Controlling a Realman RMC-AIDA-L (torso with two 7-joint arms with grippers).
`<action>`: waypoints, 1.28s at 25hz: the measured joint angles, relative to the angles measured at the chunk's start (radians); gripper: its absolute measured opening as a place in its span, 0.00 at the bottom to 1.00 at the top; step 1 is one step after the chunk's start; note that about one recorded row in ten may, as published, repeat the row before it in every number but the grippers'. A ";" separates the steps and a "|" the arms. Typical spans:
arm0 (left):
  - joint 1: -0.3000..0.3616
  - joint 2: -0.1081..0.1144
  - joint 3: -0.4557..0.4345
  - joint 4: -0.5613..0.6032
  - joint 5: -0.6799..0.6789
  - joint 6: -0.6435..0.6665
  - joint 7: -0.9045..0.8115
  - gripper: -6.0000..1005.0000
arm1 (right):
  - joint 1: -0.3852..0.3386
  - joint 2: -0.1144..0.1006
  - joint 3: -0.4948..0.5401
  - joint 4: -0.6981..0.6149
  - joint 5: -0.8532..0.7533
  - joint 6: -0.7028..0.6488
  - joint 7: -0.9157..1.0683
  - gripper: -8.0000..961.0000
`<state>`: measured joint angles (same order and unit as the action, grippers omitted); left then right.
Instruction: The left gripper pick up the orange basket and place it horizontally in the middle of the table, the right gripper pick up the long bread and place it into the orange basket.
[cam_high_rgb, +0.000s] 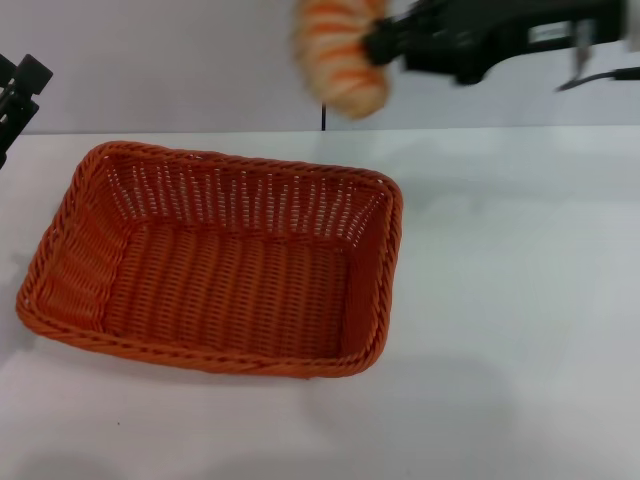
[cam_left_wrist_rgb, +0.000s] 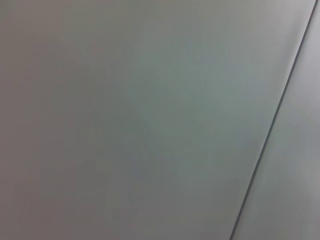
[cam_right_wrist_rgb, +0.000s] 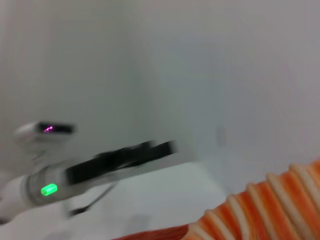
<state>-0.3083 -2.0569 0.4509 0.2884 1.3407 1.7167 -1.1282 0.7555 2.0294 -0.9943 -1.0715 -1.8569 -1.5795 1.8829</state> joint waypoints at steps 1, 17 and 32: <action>0.000 0.000 0.000 0.000 0.000 -0.001 0.000 0.76 | 0.012 0.005 -0.025 0.012 0.002 -0.002 -0.007 0.13; -0.007 0.000 -0.001 -0.005 0.005 -0.014 0.009 0.76 | 0.128 0.030 -0.167 0.207 -0.055 0.051 -0.044 0.34; 0.004 -0.004 -0.024 -0.006 -0.004 0.004 0.035 0.76 | -0.223 0.040 0.151 0.279 0.402 0.055 -0.481 0.67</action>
<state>-0.3039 -2.0605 0.4273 0.2828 1.3370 1.7211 -1.0930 0.5324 2.0696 -0.8433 -0.7929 -1.4553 -1.5250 1.4016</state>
